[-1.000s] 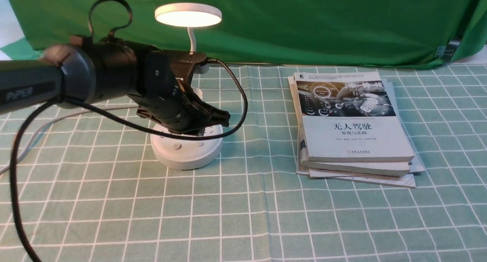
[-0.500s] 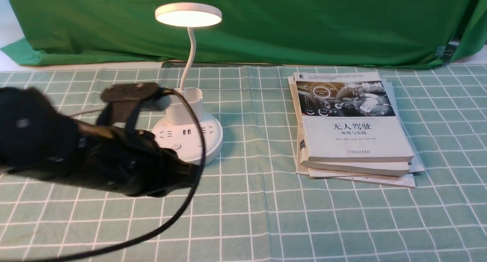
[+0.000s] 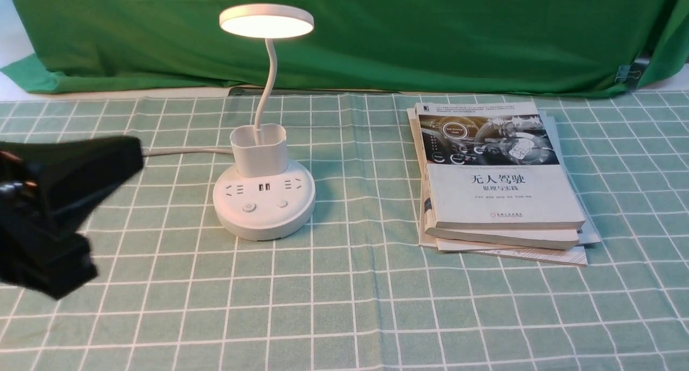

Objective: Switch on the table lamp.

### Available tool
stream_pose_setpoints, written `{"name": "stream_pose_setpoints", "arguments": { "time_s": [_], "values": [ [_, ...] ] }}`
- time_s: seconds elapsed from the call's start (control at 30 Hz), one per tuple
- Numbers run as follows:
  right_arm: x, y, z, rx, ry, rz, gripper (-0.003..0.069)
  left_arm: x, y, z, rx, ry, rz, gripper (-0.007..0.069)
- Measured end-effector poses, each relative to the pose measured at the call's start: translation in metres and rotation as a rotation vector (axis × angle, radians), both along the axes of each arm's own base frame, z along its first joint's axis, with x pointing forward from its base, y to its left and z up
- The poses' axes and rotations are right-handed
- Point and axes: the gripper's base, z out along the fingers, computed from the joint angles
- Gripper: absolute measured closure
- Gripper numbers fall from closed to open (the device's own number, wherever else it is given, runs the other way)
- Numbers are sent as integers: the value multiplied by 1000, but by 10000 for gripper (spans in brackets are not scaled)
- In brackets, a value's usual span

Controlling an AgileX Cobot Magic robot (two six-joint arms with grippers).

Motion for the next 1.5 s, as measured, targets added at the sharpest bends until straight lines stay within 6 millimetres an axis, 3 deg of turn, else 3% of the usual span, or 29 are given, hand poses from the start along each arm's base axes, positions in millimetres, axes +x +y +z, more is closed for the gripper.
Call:
{"name": "stream_pose_setpoints", "arguments": {
  "time_s": [0.13, 0.23, 0.47, 0.63, 0.7, 0.83, 1.13, 1.5],
  "values": [
    [0, 0, 0, 0, 0, 0, 420, -20, 16, 7, 120, -177, 49, 624],
    [0, 0, 0, 0, 0, 0, 420, -28, 24, -1, 148, -265, 97, 624],
    [0, 0, 0, 0, -1, 0, 419, -42, 37, -48, -53, -488, 213, 624],
    [0, 0, 0, 0, 0, 0, 419, -49, 47, -99, -86, -591, 363, 624],
    [0, 0, 0, 0, 0, 0, 419, -50, 51, -117, -96, -581, 413, 624],
    [0, 0, 0, 0, -1, 0, 419, -49, 55, -129, -91, -512, 498, 624],
    [0, 0, 0, 0, 0, 0, 419, -44, 56, -176, 10, 3, 504, 624],
    [0, 0, 0, 0, 0, 0, 421, -44, 55, -178, 30, 16, 494, 624]
  ]
}}
